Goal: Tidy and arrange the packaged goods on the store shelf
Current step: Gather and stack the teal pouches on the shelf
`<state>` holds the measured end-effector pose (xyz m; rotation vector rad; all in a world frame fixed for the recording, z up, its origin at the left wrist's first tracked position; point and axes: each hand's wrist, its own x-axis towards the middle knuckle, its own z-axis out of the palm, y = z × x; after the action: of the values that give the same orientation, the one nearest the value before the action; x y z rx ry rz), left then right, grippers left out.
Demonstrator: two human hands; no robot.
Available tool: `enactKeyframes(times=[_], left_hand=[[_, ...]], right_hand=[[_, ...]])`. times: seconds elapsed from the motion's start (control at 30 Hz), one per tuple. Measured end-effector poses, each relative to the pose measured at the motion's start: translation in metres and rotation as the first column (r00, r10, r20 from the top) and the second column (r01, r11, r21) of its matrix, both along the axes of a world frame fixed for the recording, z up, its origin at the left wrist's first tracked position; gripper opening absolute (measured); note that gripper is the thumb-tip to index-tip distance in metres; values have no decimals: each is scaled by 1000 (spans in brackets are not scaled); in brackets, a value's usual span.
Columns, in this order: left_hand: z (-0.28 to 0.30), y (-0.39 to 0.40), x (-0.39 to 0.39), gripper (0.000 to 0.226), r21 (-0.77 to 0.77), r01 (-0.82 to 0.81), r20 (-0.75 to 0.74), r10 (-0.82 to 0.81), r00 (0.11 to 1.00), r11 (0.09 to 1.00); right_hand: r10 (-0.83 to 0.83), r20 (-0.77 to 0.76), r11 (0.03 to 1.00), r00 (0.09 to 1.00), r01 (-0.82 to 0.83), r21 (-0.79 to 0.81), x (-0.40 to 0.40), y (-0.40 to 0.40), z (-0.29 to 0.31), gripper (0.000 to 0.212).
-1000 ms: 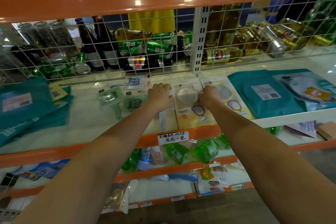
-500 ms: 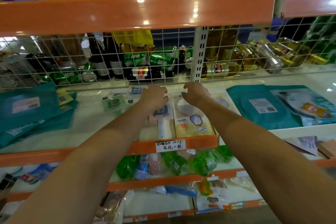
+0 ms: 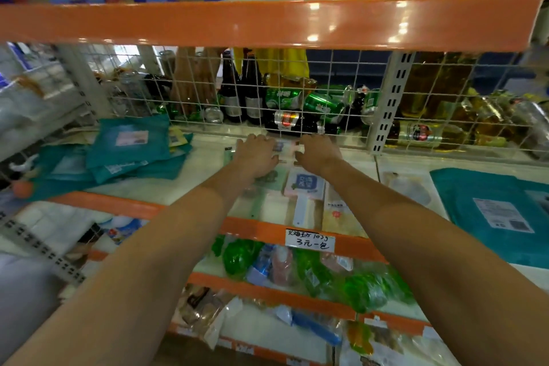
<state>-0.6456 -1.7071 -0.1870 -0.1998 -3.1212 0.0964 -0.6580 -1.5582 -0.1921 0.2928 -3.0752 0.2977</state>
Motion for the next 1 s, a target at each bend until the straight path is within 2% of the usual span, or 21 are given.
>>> enactKeyframes(times=[0.23,0.4,0.73,1.0], left_hand=[[6,-48,5,49,-3,-79,-32,79,996,997],[7,-88,7,56,-41,-142,21,143,990,989],[7,-182,-1,51,-68,-194,20,196,980,979],[-6,-265,-9,61,-128,-218,57,227,972,968]], right_hand=[[110,14,994,994,-109,-26,-7,-51,3,48],[162,5,986,987,-162,-43,-10,-92,2,48],[173,14,983,985,-172,-58,-22,-189,3,52],[177,76,981,981,-170,-98,-33,-262,-10,50]])
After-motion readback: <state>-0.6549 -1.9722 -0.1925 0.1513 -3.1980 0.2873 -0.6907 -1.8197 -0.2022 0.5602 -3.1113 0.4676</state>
